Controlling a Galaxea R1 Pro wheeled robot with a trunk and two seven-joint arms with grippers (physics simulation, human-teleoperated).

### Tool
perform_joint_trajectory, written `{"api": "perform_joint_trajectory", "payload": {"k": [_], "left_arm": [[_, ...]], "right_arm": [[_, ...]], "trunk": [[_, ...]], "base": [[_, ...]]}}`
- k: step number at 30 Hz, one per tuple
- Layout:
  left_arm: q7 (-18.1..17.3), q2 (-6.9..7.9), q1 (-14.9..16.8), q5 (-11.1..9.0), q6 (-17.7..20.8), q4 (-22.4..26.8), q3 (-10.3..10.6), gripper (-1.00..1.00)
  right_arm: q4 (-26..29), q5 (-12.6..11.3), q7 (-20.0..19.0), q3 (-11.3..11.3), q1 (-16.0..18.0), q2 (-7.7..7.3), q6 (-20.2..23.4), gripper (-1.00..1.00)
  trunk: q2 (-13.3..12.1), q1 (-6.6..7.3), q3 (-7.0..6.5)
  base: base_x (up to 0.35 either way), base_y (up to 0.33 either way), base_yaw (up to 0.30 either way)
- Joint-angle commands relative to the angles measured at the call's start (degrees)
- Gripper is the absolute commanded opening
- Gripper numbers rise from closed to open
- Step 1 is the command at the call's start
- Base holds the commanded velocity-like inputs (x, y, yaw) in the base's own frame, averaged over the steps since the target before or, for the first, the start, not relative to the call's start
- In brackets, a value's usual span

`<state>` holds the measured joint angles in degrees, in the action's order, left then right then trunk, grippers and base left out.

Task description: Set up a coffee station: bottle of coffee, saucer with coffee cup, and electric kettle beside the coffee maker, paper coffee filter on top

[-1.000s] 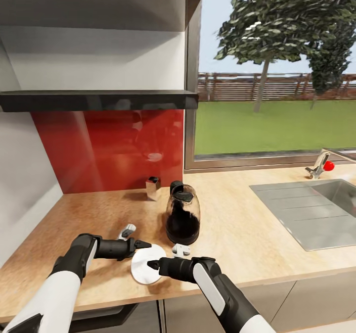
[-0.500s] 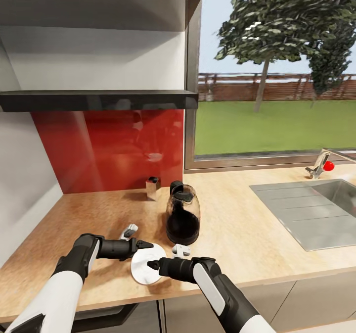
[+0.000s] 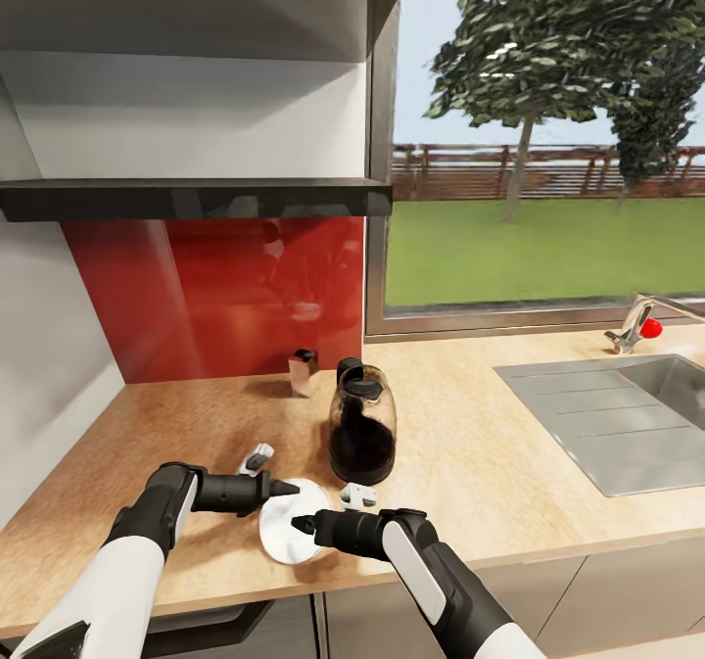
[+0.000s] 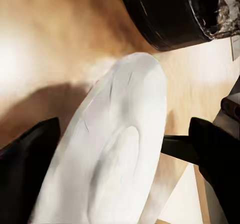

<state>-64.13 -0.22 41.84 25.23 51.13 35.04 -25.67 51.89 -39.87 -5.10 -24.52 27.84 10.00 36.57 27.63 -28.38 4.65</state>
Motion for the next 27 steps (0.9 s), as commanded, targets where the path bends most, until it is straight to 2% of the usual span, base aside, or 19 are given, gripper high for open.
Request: {"api": "perform_joint_trajectory", "payload": {"k": [1,27], "left_arm": [[-0.5,-0.05,0.1,0.5,0.4,0.0,-0.3,-1.0],[-0.6,0.59,0.1,0.5,0.5,0.1,-0.5,-1.0]], "right_arm": [[0.0,0.3,0.0,0.0,0.0,0.0,0.4,1.0],[0.1,0.3,0.1,0.0,0.0,0.0,0.4,1.0]], "trunk": [[0.1,-0.03,0.14],[0.1,-0.03,0.14]], "base": [[0.0,0.0,0.0],[0.0,0.0,0.0]]}}
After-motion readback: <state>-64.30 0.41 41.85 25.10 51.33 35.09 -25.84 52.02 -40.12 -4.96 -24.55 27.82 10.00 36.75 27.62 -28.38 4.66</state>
